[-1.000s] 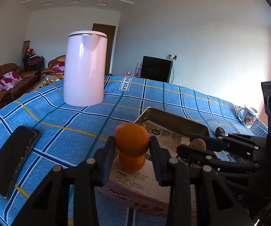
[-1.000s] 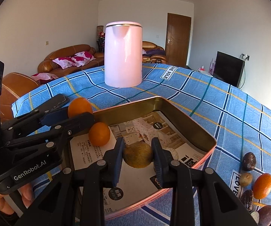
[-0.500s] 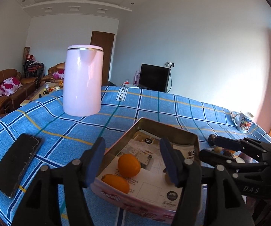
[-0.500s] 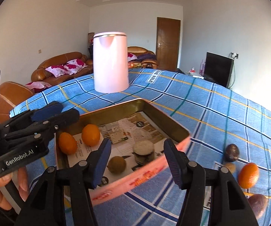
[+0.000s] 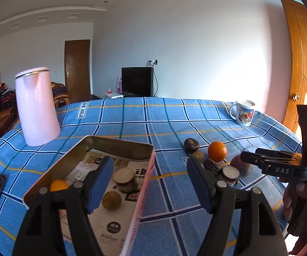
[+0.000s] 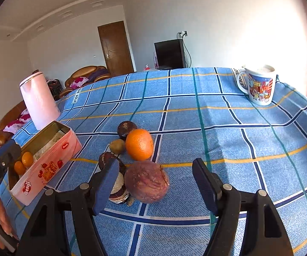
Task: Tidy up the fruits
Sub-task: 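Grasp the purple beet with the right tool while the left tool grasps a brown cylindrical cake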
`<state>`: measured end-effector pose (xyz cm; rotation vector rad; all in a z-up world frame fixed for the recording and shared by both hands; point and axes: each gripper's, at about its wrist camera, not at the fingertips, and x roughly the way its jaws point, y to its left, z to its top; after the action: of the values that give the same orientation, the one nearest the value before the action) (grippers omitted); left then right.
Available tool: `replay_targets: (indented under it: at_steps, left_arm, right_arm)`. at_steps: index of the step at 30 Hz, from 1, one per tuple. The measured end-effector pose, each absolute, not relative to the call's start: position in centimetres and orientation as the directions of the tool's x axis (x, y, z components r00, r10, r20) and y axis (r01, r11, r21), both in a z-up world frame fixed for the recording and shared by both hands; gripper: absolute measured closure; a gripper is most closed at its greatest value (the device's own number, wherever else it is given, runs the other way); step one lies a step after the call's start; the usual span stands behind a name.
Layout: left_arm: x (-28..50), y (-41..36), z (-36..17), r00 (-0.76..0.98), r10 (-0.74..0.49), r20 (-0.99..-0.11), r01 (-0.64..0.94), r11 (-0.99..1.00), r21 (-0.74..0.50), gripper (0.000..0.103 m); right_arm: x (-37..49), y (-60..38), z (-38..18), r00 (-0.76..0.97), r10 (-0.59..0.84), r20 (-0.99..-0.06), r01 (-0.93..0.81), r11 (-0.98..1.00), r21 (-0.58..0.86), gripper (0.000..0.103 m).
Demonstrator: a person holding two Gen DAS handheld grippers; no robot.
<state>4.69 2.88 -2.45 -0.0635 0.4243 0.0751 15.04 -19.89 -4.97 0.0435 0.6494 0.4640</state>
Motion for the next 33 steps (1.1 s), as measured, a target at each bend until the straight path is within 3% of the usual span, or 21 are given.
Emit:
replay_targets:
  at_steps: [10,12,27,33]
  left_arm:
    - [7.0,-0.3,-3.1,0.884,0.014,-0.468,-0.017,1.000,-0.001,0.029]
    - [7.2,-0.9,-3.2,0.880,0.001,-0.474,-0.002,1.000,-0.002,0.029]
    - [10.3,-6.7,-5.0,0.785,-0.160,-0.599,0.169,0.985,-0.042,0.029]
    - [12.5,-7.7,-6.0,0.721,-0.193,-0.665,0.179,0.980,-0.090,0.033]
  right_arm:
    - [17.6,-19.8,-7.3,0.575,0.488,-0.656,-0.383,0.870,0.311,0.032]
    - [17.4,-19.8,-7.2,0.555,0.534,-0.637,-0.414,0.842,0.345,0.051]
    - [15.4,-24.8,-6.0,0.719,0.380,-0.582,-0.317,0.924,0.212,0.051]
    - [16.0,-26.0,-6.0,0.726,0.389,-0.568,-0.314,0.921,0.230,0.051]
